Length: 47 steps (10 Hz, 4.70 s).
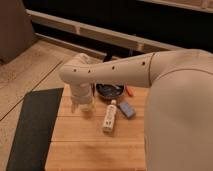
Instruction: Pick up the ceramic bowl
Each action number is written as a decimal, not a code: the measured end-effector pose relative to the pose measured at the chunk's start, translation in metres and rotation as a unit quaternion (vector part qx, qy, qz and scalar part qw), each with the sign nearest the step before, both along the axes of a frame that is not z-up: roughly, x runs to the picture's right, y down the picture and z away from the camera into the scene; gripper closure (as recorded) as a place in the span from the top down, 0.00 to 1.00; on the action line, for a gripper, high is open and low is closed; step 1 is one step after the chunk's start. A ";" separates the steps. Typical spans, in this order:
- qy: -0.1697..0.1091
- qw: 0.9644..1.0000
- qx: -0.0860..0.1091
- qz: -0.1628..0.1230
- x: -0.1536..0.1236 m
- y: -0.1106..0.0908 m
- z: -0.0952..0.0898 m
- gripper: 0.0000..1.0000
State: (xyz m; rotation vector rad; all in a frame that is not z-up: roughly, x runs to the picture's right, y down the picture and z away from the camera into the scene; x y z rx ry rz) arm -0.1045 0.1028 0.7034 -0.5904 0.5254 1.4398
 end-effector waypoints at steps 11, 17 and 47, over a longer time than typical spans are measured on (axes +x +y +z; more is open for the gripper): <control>0.000 1.000 0.000 0.000 0.000 0.000 0.000 0.65; 0.000 1.000 0.000 0.000 0.000 0.000 0.000 0.65; -0.023 0.966 0.259 -0.007 0.270 -0.204 0.053 0.65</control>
